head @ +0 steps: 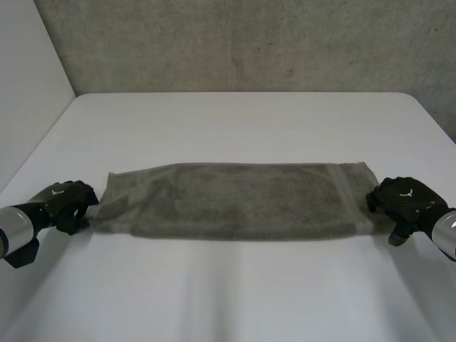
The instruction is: Fold the towel.
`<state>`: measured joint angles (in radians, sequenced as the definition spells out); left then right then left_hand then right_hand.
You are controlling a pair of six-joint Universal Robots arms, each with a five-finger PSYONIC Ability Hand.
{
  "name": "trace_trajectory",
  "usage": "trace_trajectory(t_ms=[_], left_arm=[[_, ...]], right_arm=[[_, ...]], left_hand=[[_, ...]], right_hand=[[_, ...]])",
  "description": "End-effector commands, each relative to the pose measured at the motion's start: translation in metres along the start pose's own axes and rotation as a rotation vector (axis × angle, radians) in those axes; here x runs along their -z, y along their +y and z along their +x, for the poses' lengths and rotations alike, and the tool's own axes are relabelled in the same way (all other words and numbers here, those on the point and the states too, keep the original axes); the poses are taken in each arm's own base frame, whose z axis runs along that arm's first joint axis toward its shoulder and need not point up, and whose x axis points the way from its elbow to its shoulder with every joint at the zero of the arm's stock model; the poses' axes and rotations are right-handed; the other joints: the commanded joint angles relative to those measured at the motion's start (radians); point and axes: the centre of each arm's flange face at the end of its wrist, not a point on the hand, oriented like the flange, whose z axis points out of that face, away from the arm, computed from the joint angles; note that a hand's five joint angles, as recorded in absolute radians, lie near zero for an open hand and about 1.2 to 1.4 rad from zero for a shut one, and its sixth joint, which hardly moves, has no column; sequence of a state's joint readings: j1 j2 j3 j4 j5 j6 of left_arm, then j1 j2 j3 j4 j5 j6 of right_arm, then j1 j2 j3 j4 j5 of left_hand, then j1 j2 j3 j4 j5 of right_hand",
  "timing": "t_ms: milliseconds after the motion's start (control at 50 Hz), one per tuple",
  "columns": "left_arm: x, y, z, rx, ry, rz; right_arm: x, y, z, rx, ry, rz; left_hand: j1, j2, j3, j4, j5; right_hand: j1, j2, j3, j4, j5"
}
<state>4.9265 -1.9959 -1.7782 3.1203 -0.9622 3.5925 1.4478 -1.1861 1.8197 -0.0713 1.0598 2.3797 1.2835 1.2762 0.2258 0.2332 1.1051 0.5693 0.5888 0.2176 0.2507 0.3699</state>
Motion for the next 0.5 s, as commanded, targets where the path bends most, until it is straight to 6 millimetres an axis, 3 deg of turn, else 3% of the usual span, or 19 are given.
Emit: trace_trajectory(t_ms=[20,180,220,240,260,280,320,400,500], left_arm=[[0.007,-0.001,-0.004,0.02,0.004,0.01],[0.011,0.002,-0.018,0.049,-0.029,0.006],[0.011,0.002,-0.017,0.05,-0.023,0.008],[0.011,0.002,-0.017,0.05,-0.023,0.008],[0.011,0.002,-0.016,0.052,-0.014,0.01],[0.012,0.002,-0.015,0.057,-0.003,0.009],[0.012,0.002,-0.013,0.063,0.009,0.005],[0.014,0.0,-0.01,0.066,0.022,0.002],[0.018,-0.006,-0.011,0.052,0.013,0.023]], right_arm=[[0.002,0.001,-0.002,0.0,-0.003,0.005],[-0.004,0.005,0.0,0.012,0.013,0.014],[-0.008,0.008,0.002,0.016,0.022,0.02],[-0.008,0.008,0.002,0.016,0.022,0.02],[-0.009,0.009,0.002,0.017,0.022,0.02],[-0.009,0.009,0.002,0.017,0.022,0.02],[-0.013,0.013,0.001,0.017,0.012,0.012],[-0.013,0.012,0.003,0.015,0.012,0.013],[-0.009,0.013,0.02,0.006,0.061,0.008]], left_hand=[[-0.101,-0.094,-0.051,-0.059,-0.097],[-0.142,-0.135,-0.051,-0.059,-0.138],[-0.174,-0.167,-0.051,-0.059,-0.17],[-0.175,-0.167,-0.051,-0.059,-0.171],[-0.227,-0.22,-0.051,-0.059,-0.223],[-0.318,-0.31,-0.051,-0.059,-0.314],[-0.414,-0.407,-0.051,-0.059,-0.411],[-0.611,-0.604,-0.051,-0.059,-0.607],[-0.718,-0.71,-0.051,-0.059,-0.714]], right_hand=[[-0.035,-0.055,-0.043,-0.076,-0.01],[0.106,0.086,-0.043,-0.076,0.131],[0.322,0.302,-0.043,-0.076,0.347],[0.323,0.303,-0.043,-0.076,0.348],[0.471,0.452,-0.043,-0.076,0.496],[0.473,0.453,-0.043,-0.076,0.498],[0.825,0.805,-0.043,-0.076,0.85],[0.827,0.807,-0.043,-0.076,0.852],[0.827,0.807,-0.043,-0.076,0.852]])
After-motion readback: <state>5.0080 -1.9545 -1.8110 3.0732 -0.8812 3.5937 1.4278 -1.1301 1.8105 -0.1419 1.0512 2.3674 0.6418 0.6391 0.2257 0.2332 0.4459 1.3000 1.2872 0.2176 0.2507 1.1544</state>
